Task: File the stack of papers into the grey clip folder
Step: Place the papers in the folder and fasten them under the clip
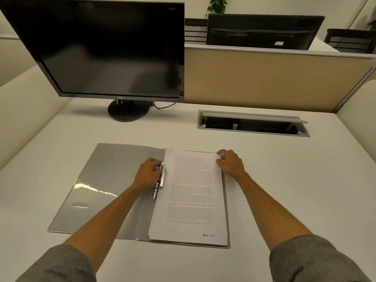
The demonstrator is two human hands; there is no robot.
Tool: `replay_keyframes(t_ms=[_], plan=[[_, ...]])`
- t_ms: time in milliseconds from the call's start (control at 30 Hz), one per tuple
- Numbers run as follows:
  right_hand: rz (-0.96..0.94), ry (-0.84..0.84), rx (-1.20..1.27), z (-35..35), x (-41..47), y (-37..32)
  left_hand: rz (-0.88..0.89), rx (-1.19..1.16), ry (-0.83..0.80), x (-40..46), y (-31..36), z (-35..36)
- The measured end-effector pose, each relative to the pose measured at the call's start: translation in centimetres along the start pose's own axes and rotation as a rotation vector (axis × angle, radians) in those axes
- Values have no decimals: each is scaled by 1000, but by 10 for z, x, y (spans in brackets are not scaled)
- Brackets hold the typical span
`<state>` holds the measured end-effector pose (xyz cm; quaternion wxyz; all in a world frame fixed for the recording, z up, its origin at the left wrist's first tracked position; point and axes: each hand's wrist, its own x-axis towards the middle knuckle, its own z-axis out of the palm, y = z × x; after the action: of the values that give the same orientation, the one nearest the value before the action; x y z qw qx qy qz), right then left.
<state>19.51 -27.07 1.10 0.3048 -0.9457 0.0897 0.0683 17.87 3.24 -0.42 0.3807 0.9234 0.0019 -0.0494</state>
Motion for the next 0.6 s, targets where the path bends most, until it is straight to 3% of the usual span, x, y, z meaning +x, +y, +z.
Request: replay_keyframes(t_ms=[333, 600], plan=[[12, 26, 39, 2, 1, 2, -23, -14, -3, 0, 0, 0], [121, 201, 167, 11, -6, 0, -18, -4, -8, -1, 2, 0]])
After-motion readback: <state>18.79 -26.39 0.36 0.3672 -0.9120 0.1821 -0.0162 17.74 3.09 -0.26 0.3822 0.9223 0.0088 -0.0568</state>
